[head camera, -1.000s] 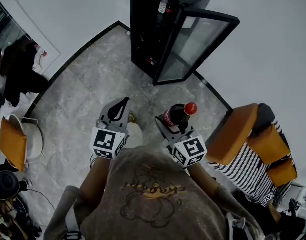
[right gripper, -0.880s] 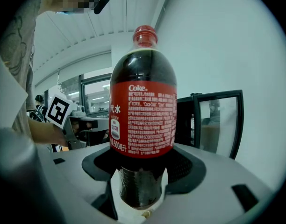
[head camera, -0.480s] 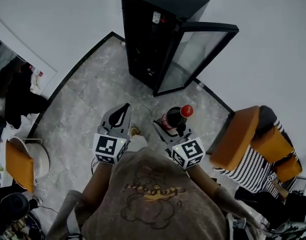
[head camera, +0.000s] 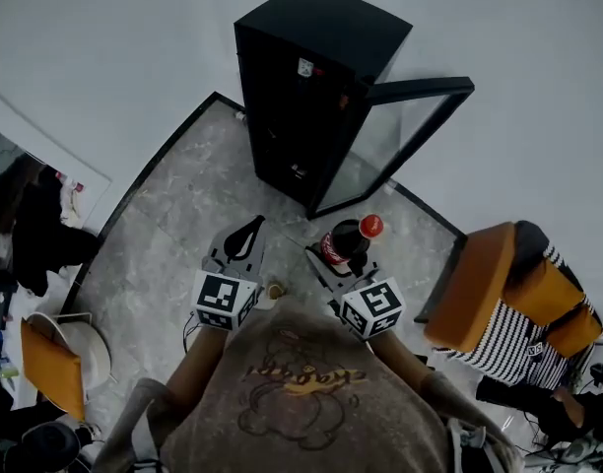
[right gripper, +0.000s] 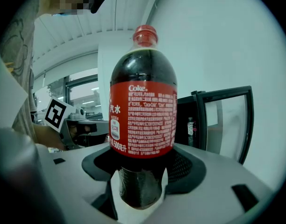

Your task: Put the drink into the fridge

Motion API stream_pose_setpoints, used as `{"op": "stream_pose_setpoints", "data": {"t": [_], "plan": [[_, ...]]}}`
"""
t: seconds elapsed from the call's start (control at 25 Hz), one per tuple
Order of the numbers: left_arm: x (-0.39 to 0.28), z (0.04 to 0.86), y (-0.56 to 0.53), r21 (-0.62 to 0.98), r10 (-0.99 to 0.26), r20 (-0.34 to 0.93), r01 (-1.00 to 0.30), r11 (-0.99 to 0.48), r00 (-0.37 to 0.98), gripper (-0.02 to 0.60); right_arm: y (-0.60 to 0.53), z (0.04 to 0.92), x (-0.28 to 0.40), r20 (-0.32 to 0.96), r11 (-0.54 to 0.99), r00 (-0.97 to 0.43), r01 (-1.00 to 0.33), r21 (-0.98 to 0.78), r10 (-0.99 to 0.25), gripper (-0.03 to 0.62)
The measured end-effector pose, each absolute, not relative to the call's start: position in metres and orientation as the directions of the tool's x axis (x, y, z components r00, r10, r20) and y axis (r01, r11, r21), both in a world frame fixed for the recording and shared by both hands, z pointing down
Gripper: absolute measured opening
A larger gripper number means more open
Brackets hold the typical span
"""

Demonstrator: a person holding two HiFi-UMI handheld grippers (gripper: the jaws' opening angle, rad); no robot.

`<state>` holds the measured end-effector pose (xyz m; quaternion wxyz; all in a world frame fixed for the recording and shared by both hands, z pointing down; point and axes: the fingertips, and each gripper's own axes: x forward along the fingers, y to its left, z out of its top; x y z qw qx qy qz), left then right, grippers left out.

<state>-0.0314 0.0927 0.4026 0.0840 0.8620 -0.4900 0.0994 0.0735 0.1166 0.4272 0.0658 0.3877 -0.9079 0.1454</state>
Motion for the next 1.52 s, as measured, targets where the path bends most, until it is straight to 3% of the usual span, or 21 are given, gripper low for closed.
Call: {"op": "stream_pose_setpoints", "data": {"t": [0.64,1.52], "plan": [[-0.065,0.410,0.034,0.077,-0.790,0.250,-0.825,-0.560,0.559,0.005,0.055,0.431,0.027,0.262,0.653,-0.679,-0.733,-0.192,-0.686,0.293],[-0.069,0.411,-0.105,0.058,-0.813,0.261,-0.849,-0.525,0.520,0.005,-0.088,0.450,0.008,0.285,0.717,-0.728,-0.678,-0.162,-0.624,0.293]]}}
